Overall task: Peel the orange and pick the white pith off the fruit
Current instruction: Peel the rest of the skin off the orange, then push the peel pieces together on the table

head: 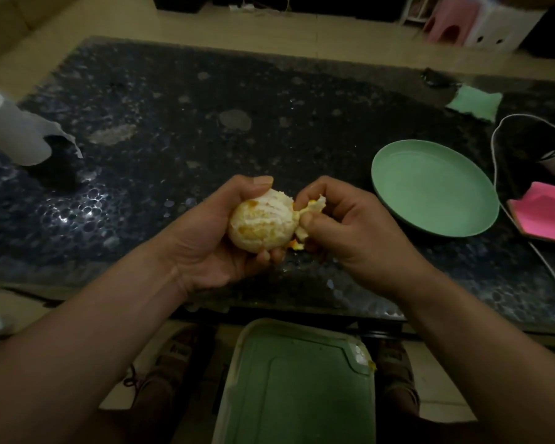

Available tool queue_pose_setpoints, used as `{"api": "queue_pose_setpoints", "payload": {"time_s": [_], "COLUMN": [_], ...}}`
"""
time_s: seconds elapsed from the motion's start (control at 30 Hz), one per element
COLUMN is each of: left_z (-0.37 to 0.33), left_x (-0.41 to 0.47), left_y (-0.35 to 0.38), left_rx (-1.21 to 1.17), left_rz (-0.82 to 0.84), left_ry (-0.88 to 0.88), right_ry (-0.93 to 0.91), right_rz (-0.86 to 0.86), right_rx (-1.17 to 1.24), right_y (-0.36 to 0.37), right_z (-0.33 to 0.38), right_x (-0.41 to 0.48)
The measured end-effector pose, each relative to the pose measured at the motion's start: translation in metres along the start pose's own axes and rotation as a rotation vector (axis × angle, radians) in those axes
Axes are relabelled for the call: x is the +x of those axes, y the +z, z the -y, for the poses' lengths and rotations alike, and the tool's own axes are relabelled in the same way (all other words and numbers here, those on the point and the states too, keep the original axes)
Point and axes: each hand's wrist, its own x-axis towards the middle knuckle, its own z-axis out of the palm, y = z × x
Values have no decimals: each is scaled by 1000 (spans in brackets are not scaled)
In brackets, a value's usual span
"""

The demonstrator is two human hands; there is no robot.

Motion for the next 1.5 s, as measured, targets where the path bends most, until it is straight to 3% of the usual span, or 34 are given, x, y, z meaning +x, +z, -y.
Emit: {"api": "queue_pose_setpoints", "payload": {"time_s": [0.2,0.3,0.67,0.8,0.83,0.9,1.0,1.2,1.37,1.43,1.5], "left_z": [-3,-7,-9,-18,-20,-22,-21,-25,-29,-31,-33], "left_x": [-3,-4,3,-1,-3,-2,4,5,-4,-8,-11], "left_y": [-7,-12,-9,-24,-27,-29,-27,-24,-28,-26,-24], "left_rx": [-45,-42,49,-1,-7,6,20,11,15,-9,-40], "left_rz": [219,278,-9,-2,-36,-201,-417,-452,-465,-474,-462], "left_ry": [-72,-59,18,46,65,114,172,218,257,283,301], "right_ry": [50,169,288,281,287,291,237,105,39,11,-71], "right_rz": [130,176,13,-184,-234,-278,-238,-46,-258,-287,-176], "right_rx": [114,254,330,416,315,-126,-639,-907,-828,-961,-1188], "right_y": [-9,-16,-17,-31,-39,-50,-40,-11,-26,-22,-2], "right_z": [0,-4,-18,-19,-22,-29,-46,-62,-70,-74,-79], "right_x": [3,6,23,26,26,25,36,51,46,39,30]}}
